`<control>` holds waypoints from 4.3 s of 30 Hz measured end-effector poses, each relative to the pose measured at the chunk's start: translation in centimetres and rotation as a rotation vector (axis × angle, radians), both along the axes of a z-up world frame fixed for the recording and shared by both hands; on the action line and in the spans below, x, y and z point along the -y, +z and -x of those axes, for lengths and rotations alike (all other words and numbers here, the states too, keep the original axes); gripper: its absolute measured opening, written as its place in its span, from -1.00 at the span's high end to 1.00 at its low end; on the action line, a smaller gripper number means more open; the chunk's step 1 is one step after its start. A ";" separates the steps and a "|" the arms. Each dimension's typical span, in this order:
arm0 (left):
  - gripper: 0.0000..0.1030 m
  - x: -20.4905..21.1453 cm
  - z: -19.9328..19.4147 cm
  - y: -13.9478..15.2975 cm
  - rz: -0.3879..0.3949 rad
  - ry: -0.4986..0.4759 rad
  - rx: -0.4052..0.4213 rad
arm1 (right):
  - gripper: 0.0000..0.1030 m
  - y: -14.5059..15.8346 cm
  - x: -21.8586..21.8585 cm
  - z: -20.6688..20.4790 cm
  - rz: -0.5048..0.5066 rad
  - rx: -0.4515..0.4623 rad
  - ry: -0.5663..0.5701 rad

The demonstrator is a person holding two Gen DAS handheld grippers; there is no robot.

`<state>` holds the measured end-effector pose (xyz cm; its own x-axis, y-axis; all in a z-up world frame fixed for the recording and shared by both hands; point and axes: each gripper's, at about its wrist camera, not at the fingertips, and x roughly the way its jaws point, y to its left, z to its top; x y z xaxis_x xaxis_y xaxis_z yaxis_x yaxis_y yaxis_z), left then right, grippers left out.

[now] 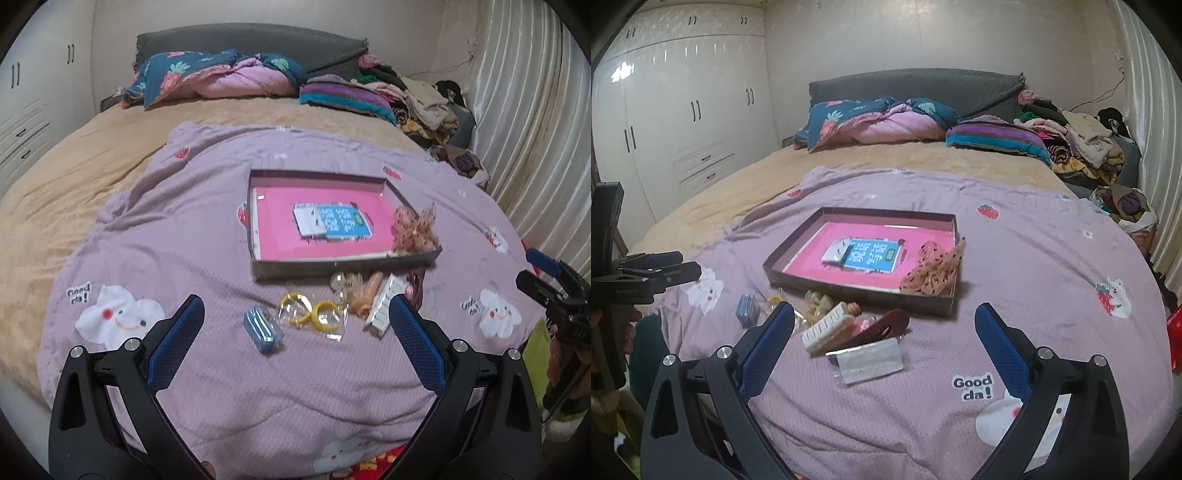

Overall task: Organize jewelry
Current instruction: 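Withdraw both tools from the tray back toward the remaining jewelry, then grasp the small blue box with the left tool while the right tool grasps the clear white-card packet, then carry the blue box and clear packet into the tray and open both tools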

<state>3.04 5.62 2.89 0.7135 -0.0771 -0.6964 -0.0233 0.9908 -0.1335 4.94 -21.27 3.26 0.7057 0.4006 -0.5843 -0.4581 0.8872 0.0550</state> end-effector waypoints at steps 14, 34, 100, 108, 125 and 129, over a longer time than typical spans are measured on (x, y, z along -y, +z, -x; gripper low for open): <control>-0.81 1.4 1.1 -5.1 0.004 -0.075 -0.128 | -0.90 -3.9 0.0 -0.5 0.053 -0.073 -0.004; -0.73 -1.8 -4.1 -9.7 0.031 0.035 -0.197 | -0.90 -9.3 -3.1 -3.0 0.153 -0.178 0.055; 0.65 2.3 -5.7 -4.3 0.071 -0.109 -0.088 | -0.62 -5.6 4.1 -3.4 -0.055 -0.137 -0.082; 0.65 4.4 -7.6 -2.5 0.068 -0.158 -0.050 | -0.62 -4.2 5.2 -3.3 -0.077 -0.103 -0.108; 0.65 7.1 -12.4 1.2 0.067 -0.225 0.024 | -0.62 -0.4 5.5 -5.8 -0.084 -0.018 -0.124; 0.65 6.5 -14.0 1.6 0.086 -0.216 0.022 | -0.62 0.7 4.8 -6.9 -0.079 0.004 -0.114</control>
